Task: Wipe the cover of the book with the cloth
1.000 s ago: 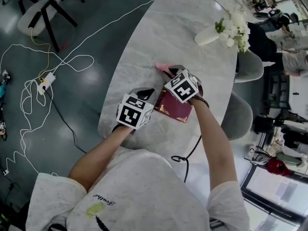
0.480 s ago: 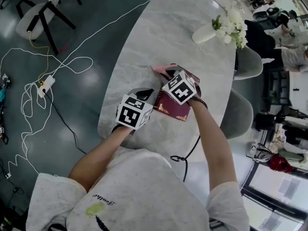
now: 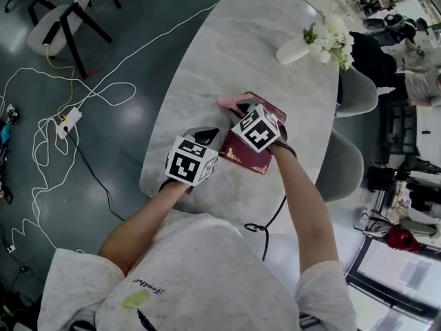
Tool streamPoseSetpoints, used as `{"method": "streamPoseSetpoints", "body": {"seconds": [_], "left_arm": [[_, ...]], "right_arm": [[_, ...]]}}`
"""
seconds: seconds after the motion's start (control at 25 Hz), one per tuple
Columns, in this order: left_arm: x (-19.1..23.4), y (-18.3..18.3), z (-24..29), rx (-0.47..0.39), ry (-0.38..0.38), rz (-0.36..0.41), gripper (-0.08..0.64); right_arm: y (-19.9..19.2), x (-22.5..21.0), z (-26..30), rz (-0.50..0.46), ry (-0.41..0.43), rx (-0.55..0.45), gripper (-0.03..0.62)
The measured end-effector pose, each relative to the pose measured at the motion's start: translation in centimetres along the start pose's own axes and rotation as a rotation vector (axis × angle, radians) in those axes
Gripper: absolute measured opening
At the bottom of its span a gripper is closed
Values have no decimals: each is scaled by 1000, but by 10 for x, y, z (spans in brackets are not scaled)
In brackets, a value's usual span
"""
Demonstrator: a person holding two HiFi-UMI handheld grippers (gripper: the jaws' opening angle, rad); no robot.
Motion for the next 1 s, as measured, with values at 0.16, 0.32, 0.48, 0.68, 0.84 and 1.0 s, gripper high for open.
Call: {"method": "streamPoseSetpoints", "body": {"seconds": [0.16, 0.32, 0.48, 0.68, 0.84, 1.0], "left_arm": [[1, -2, -2, -2, 10, -6, 6], [2, -3, -4, -8, 18, -9, 6], [-1, -4, -6, -10, 18, -9, 6], [-1, -5, -8, -15, 21, -14, 6], [-1, -5, -11, -21, 24, -14, 6], [-1, -5, -14, -27, 30, -16, 6]], "right_arm": [[-2, 4, 1, 0, 9, 0, 18], [-2, 9, 2, -9, 18, 1, 18], [-2, 15, 2, -19, 30, 9, 18], [-1, 20, 2, -32, 34, 14, 18], [-1, 24, 1, -36, 35, 12, 18], [-2, 28, 0, -39, 38, 14, 18]]}}
Point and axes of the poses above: the fingertips, and each gripper's own axes: z forward along the fingers, x to its left, y out of its top, the point moved 2 cm from there along -z, backward along the fingers, and after that the axes turned 9 degrees about y, right-handed, at the moved point
